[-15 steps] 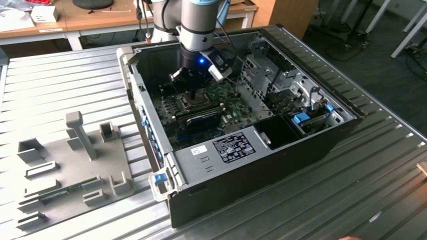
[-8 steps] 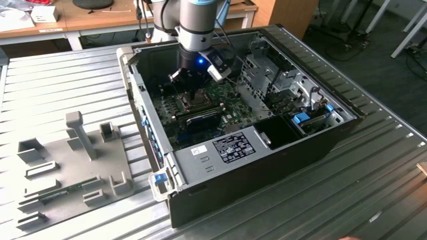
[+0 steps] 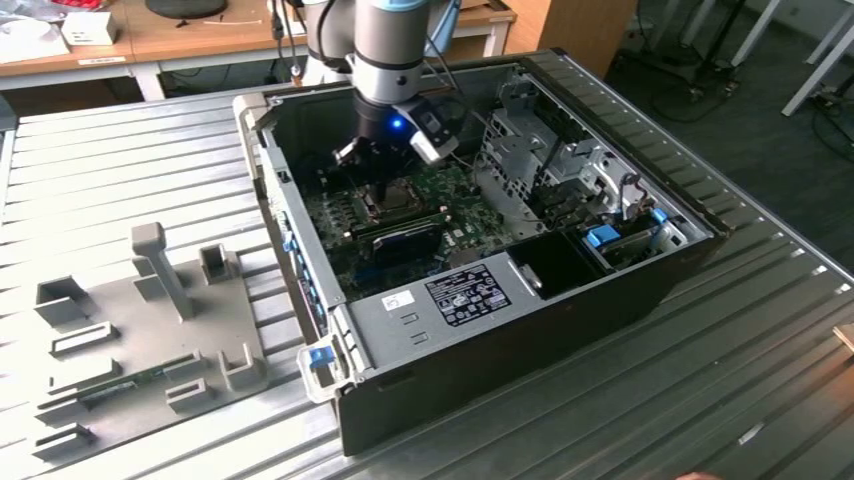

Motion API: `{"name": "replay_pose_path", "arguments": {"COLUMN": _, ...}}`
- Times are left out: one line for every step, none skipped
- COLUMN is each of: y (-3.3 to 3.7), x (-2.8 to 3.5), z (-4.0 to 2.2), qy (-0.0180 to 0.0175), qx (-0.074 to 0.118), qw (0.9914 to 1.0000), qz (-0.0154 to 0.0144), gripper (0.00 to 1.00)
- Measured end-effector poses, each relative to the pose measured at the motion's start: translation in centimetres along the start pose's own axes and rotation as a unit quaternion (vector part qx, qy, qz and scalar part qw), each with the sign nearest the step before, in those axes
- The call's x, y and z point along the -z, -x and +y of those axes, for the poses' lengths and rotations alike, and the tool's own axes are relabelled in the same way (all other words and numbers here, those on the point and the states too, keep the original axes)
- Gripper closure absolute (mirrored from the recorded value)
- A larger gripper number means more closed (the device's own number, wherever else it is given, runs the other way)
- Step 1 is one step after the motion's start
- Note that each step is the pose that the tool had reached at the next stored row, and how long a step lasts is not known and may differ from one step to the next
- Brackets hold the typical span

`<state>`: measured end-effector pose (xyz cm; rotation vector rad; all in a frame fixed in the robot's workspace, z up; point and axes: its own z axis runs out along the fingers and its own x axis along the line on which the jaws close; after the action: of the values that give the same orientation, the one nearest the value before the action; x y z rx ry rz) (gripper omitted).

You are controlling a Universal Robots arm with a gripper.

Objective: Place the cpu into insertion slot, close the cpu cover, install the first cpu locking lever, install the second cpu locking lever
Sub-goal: 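Close the cpu cover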

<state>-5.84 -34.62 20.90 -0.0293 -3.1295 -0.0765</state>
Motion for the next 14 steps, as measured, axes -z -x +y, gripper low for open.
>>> {"name": "replay_pose_path", "arguments": {"y": -0.02, "x": -0.01, "z": 0.02, "qy": 0.0000, "qx": 0.000, "qw": 1.00000, "qz": 0.0000, "gripper": 0.89}}
{"name": "replay_pose_path", "arguments": {"y": -0.03, "x": -0.02, "z": 0.04, "qy": 0.0000, "qx": 0.000, "qw": 1.00000, "qz": -0.0001, "gripper": 0.89}}
{"name": "replay_pose_path", "arguments": {"y": -0.04, "x": -0.02, "z": 0.06, "qy": 0.0000, "qx": 0.000, "qw": 1.00000, "qz": 0.0000, "gripper": 0.89}}
{"name": "replay_pose_path", "arguments": {"y": -0.05, "x": -0.03, "z": 0.07, "qy": 0.0001, "qx": 0.000, "qw": 1.00000, "qz": -0.0001, "gripper": 0.89}}
{"name": "replay_pose_path", "arguments": {"y": -0.06, "x": -0.03, "z": 0.08, "qy": 0.0000, "qx": 0.000, "qw": 1.00000, "qz": 0.0000, "gripper": 0.89}}
{"name": "replay_pose_path", "arguments": {"y": -0.11, "x": -0.03, "z": 0.08, "qy": 0.0000, "qx": 0.000, "qw": 1.00000, "qz": 0.0000, "gripper": 0.89}}
{"name": "replay_pose_path", "arguments": {"y": -0.16, "x": -0.05, "z": 0.08, "qy": 0.0000, "qx": 0.000, "qw": 1.00000, "qz": -0.0001, "gripper": 0.89}}
{"name": "replay_pose_path", "arguments": {"y": -0.22, "x": -0.06, "z": 0.08, "qy": 0.0001, "qx": 0.000, "qw": 1.00000, "qz": -0.0001, "gripper": 0.89}}
{"name": "replay_pose_path", "arguments": {"y": -0.28, "x": -0.07, "z": 0.08, "qy": 0.0001, "qx": 0.000, "qw": 1.00000, "qz": -0.0001, "gripper": 0.89}}
{"name": "replay_pose_path", "arguments": {"y": -0.33, "x": -0.08, "z": 0.08, "qy": 0.0001, "qx": 0.000, "qw": 1.00000, "qz": -0.0001, "gripper": 0.89}}
{"name": "replay_pose_path", "arguments": {"y": -0.34, "x": -0.07, "z": 0.08, "qy": 0.0000, "qx": 0.000, "qw": 1.00000, "qz": -0.0001, "gripper": 0.89}}
{"name": "replay_pose_path", "arguments": {"y": -0.34, "x": -0.07, "z": 0.08, "qy": 0.0000, "qx": 0.000, "qw": 1.00000, "qz": 0.0000, "gripper": 0.89}}
{"name": "replay_pose_path", "arguments": {"y": -0.34, "x": -0.08, "z": 0.08, "qy": 0.0000, "qx": 0.000, "qw": 1.00000, "qz": -0.0001, "gripper": 0.89}}
{"name": "replay_pose_path", "arguments": {"y": -0.35, "x": -0.08, "z": 0.08, "qy": 0.0001, "qx": 0.000, "qw": 1.00000, "qz": -0.0001, "gripper": 0.89}}
